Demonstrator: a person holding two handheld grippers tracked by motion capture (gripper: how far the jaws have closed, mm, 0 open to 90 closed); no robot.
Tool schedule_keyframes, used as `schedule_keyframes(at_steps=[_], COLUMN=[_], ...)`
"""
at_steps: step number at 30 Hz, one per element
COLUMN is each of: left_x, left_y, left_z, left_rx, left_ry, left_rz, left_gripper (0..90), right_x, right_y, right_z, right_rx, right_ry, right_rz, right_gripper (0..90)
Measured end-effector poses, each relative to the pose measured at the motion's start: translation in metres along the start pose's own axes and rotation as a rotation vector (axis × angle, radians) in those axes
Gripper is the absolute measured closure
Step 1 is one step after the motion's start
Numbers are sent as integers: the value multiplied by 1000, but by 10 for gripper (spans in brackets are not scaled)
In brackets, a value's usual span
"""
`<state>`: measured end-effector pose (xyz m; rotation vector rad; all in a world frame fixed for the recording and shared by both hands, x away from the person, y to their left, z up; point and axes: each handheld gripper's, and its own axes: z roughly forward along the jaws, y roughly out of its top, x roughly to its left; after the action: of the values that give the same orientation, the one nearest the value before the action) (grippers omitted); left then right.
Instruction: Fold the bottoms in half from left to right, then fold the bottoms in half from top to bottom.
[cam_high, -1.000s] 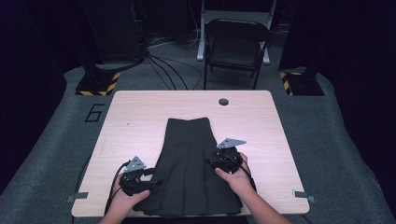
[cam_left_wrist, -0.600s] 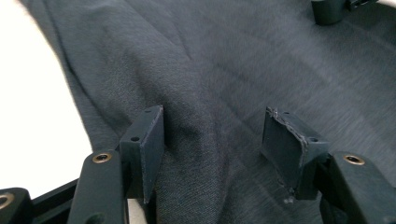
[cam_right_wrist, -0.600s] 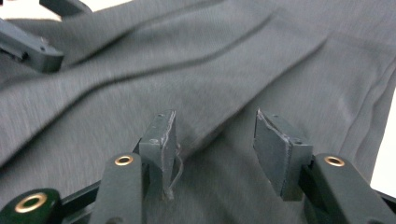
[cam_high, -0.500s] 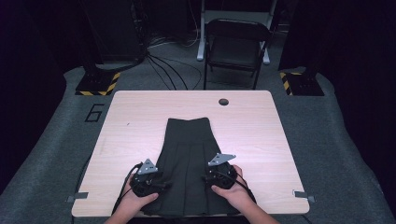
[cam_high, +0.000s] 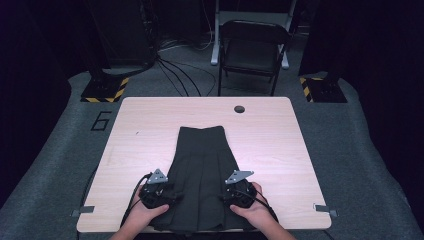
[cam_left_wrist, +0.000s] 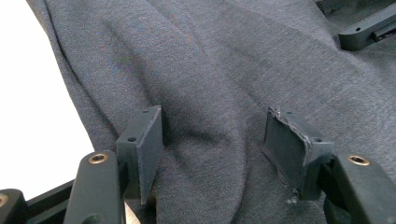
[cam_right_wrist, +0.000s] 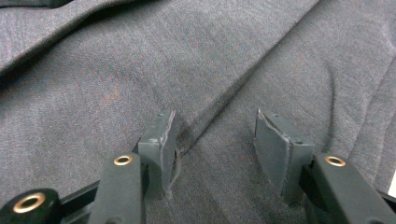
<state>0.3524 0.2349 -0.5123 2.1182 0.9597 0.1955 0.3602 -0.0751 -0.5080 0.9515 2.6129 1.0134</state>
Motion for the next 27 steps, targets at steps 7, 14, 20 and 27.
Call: schedule_keyframes(at_steps=[7,14,20,27], left_x=[0,1,3,6], left_y=[-2,-1,2,5], left_z=[0,0,-6,-11], left_rx=[-8,-19,-35,-38], left_ry=[4,7,10,-4], left_rz=[14,1,-5,-14], left_gripper=[351,359,385,389], right_x=[-2,-2,-1,-1], right_y=[0,-2,-3,-4], right_z=[2,2,0,0], right_rx=[-2,-6,-6,-12], right_ry=[18,15,10,5], right_rz=[23,17,12,16], right_gripper=[480,480,480,479])
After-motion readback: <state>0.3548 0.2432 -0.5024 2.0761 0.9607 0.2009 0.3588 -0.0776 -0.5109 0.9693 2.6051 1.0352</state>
